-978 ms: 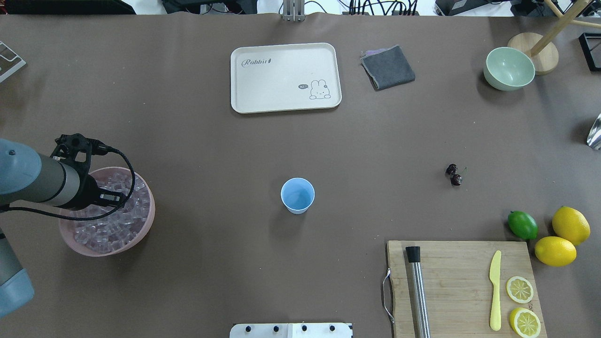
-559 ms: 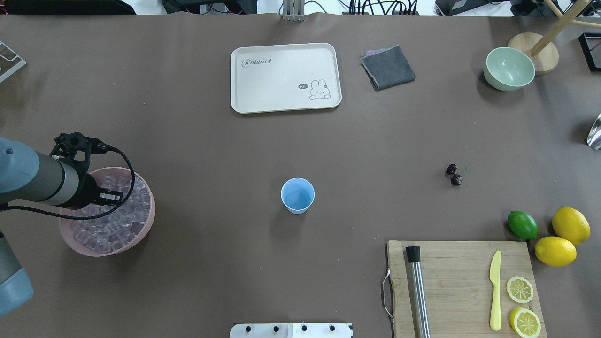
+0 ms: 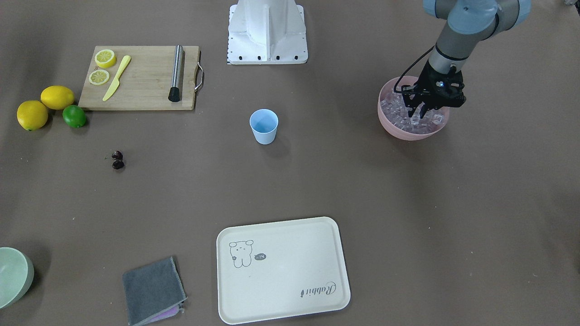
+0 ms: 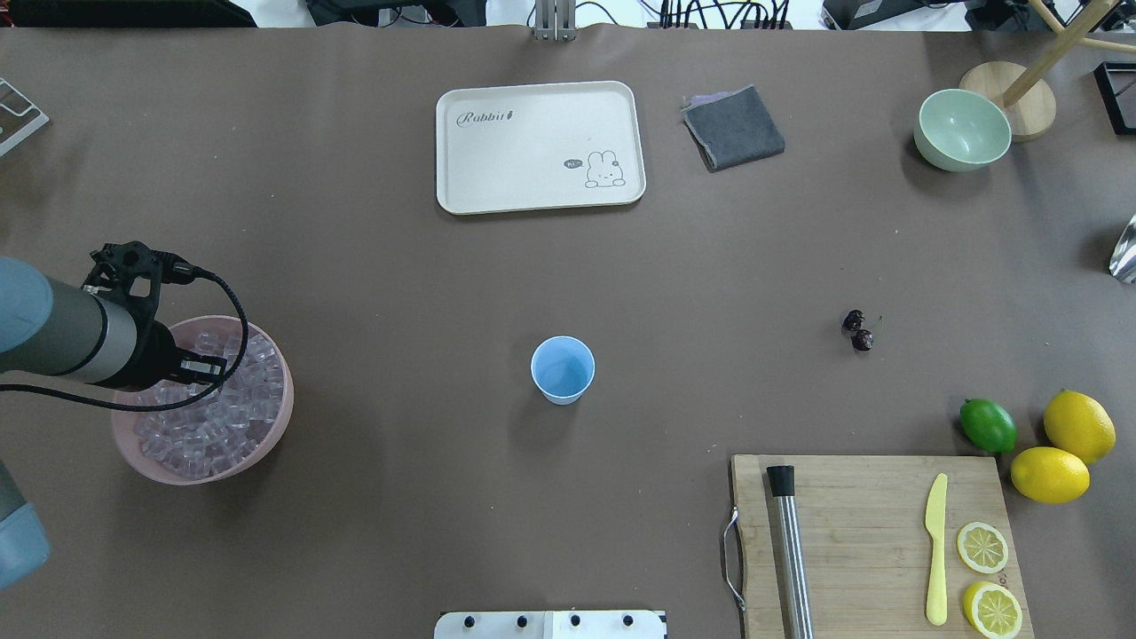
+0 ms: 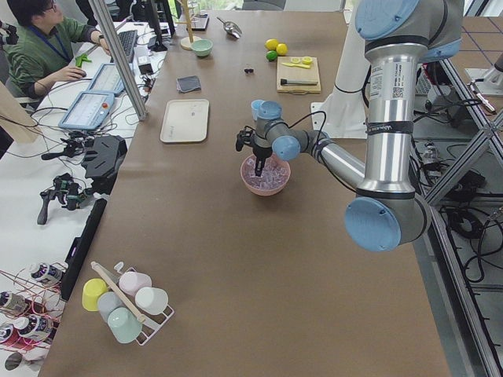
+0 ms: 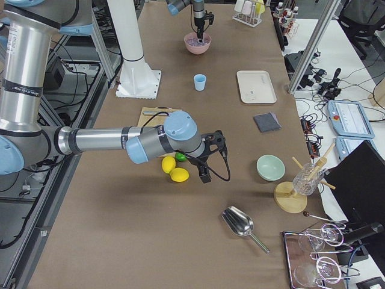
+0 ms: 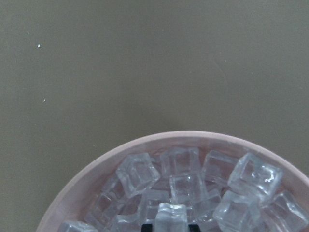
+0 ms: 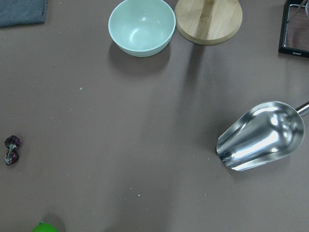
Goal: Put ice and cherries in cup
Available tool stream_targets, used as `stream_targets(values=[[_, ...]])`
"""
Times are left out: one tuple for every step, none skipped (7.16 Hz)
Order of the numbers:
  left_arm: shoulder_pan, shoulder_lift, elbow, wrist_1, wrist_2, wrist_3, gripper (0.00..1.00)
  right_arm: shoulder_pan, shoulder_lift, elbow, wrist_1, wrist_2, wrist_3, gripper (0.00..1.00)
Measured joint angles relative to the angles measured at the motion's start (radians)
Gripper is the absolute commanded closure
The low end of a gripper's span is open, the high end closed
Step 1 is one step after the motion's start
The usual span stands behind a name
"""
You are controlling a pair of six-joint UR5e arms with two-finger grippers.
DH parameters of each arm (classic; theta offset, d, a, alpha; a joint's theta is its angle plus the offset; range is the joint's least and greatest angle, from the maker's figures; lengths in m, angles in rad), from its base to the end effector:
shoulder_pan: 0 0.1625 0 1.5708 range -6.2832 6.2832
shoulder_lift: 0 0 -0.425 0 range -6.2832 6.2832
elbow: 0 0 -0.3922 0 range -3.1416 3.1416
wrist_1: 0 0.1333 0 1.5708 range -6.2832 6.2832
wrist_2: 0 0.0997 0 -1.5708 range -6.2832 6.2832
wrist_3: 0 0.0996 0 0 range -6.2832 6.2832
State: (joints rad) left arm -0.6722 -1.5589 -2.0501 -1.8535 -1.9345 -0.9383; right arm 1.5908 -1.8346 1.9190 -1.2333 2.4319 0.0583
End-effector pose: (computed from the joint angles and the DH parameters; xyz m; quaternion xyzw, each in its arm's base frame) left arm 0.3158 -0.3764 0.4109 0.0850 0.3885 0.0481 0.9163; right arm 0.0657 -0.3963 0.5581 0.1824 -0.4117 -0.0525 0.8913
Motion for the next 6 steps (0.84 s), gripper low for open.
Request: stream_targets(values=[[-0.034, -0.001, -0.02, 0.001, -0.041, 0.004, 1.0, 0.0, 0.0, 0.0, 0.0, 0.0, 0.0, 0.0], [-0.068, -0.005, -0.042, 0.002, -0.08, 0.006, 1.0, 0.0, 0.0, 0.0, 0.0, 0.001, 0.0, 0.0], [-0.089, -0.017, -0.061, 0.002, -0.109, 0.003, 1.0, 0.0, 0.0, 0.0, 0.0, 0.001, 0.001, 0.0], [-0.098, -0.05, -0.072, 0.006, -0.13, -0.023, 1.0, 0.0, 0.001, 0.0, 0.0, 0.001, 0.001, 0.0], [-0.098, -0.116, -0.07, 0.019, -0.139, -0.093, 1.0, 0.0, 0.001, 0.0, 0.0, 0.001, 0.001, 0.0], [-0.086, -0.21, -0.052, 0.045, -0.141, -0.189, 1.0, 0.0, 0.001, 0.0, 0.0, 0.001, 0.001, 0.0]])
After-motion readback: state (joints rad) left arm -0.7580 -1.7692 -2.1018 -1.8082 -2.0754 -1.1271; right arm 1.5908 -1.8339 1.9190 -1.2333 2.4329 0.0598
